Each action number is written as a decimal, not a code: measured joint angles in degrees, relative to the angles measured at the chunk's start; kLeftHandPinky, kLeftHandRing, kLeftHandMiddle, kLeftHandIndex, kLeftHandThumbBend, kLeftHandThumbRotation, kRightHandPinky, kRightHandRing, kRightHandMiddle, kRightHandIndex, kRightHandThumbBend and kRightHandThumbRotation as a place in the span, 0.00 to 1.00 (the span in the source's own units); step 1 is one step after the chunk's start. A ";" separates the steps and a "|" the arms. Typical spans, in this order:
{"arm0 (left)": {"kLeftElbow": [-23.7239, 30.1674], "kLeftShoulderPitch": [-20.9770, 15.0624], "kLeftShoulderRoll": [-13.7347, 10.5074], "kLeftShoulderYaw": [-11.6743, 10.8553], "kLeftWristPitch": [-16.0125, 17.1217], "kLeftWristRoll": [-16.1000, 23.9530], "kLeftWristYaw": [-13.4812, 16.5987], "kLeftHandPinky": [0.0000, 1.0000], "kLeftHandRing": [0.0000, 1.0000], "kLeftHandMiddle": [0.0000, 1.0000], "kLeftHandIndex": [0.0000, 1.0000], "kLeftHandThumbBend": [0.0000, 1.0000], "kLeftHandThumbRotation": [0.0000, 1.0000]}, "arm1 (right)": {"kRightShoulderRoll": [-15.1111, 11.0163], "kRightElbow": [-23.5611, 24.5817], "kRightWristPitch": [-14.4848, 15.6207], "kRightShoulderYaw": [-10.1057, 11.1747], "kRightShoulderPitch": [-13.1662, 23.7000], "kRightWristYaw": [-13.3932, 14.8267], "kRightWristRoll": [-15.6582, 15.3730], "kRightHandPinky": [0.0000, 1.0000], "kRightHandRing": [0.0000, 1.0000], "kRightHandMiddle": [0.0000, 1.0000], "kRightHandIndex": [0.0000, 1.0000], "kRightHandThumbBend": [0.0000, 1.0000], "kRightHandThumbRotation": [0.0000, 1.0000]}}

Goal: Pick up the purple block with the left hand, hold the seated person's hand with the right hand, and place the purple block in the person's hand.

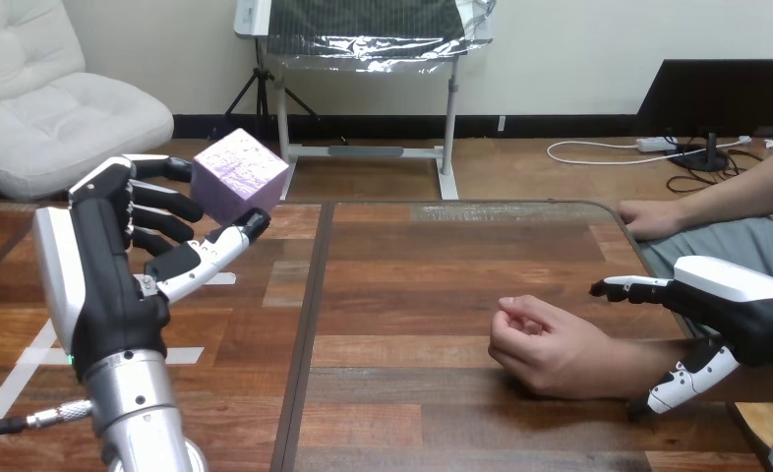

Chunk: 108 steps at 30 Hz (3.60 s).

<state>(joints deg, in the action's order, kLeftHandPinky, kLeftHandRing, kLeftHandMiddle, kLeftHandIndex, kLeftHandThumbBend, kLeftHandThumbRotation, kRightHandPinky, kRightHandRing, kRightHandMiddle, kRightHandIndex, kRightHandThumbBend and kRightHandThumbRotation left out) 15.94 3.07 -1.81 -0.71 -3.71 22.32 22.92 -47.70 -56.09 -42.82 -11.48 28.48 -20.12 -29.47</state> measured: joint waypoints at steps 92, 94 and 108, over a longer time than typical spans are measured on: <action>0.44 0.00 0.48 -1.68 0.39 -1.43 -1.53 0.23 0.32 0.37 0.41 0.63 0.00 | 2.58 5.79 18.92 -14.40 4.62 2.90 -12.60 0.40 0.56 0.65 0.69 1.00 0.23; 0.49 0.00 0.48 -1.70 0.39 -1.44 -1.59 0.23 0.32 0.37 0.41 0.63 0.00 | 2.65 5.78 19.09 -14.62 4.77 2.89 -12.60 0.36 0.51 0.60 0.67 1.00 0.22; 0.58 0.00 0.51 -2.06 0.48 -1.49 -2.05 0.23 0.32 0.37 0.41 0.62 0.00 | 2.93 5.52 19.17 -15.51 5.23 3.65 -12.65 0.20 0.30 0.40 0.53 0.99 0.18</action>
<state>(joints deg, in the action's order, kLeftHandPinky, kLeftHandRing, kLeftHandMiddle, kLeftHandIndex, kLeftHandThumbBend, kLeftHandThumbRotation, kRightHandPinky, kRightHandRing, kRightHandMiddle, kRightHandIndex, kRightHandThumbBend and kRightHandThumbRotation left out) 16.53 3.07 -1.30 -2.77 -3.24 20.84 20.87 -44.77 -50.57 -23.65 -26.98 33.71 -16.47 -42.12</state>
